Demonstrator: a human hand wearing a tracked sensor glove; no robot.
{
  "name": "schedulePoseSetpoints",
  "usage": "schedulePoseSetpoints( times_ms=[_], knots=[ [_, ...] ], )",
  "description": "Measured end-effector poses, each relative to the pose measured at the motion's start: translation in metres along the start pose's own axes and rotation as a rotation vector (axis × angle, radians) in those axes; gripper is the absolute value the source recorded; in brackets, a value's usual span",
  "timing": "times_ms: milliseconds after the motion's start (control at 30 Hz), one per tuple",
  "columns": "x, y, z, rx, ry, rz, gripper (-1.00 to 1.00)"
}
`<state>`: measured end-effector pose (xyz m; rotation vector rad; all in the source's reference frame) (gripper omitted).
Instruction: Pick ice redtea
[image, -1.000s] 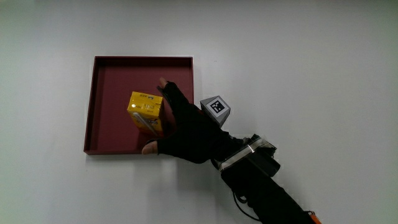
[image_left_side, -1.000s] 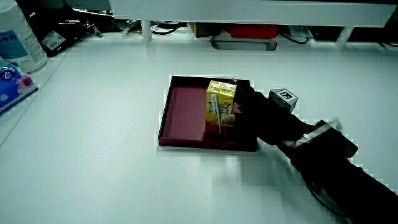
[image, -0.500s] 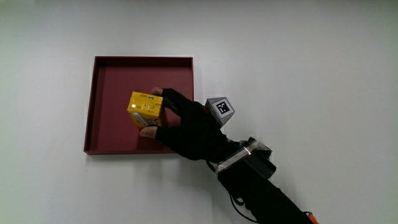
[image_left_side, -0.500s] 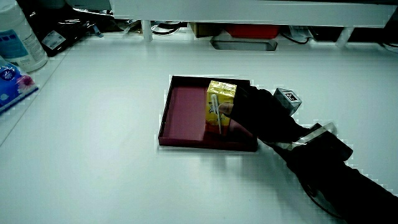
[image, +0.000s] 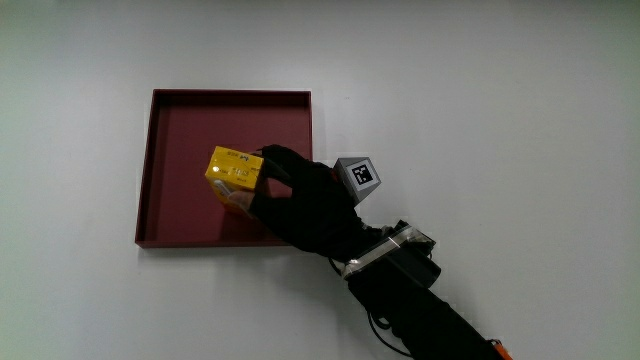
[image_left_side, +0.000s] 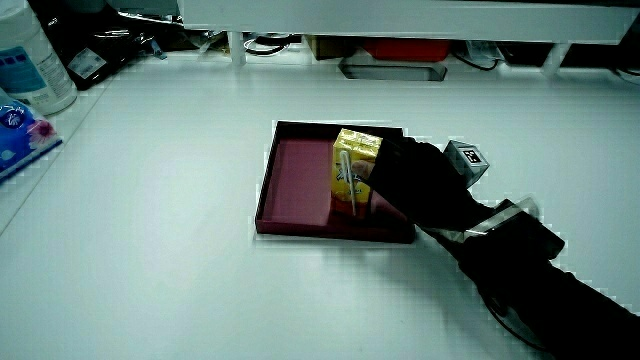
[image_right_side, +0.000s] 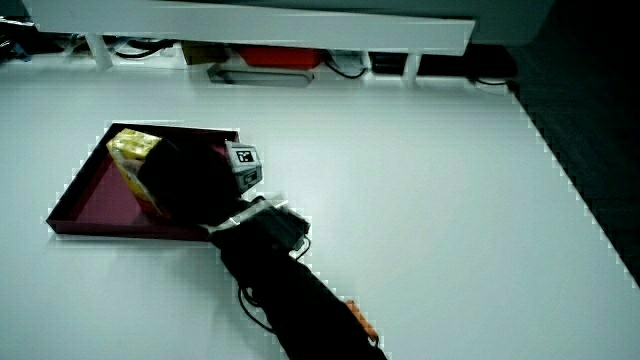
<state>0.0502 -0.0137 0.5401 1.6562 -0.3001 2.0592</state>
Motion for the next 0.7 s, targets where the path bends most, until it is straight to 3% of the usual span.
schedulePoseSetpoints(
  times_ms=[100, 167, 300, 567, 700],
  knots=[
    [0.0, -0.002, 0.0, 0.01, 0.001, 0.009, 1.0],
    [-0.002, -0.006, 0.001, 0.036, 0.013, 0.018, 1.0],
    [-0.007, -0.009, 0.008, 0.036, 0.046, 0.036, 1.0],
    [-0.045, -0.019, 0.023, 0.063, 0.066, 0.095, 1.0],
    [-0.062, -0.027, 0.037, 0.091, 0.047, 0.121, 1.0]
  ],
)
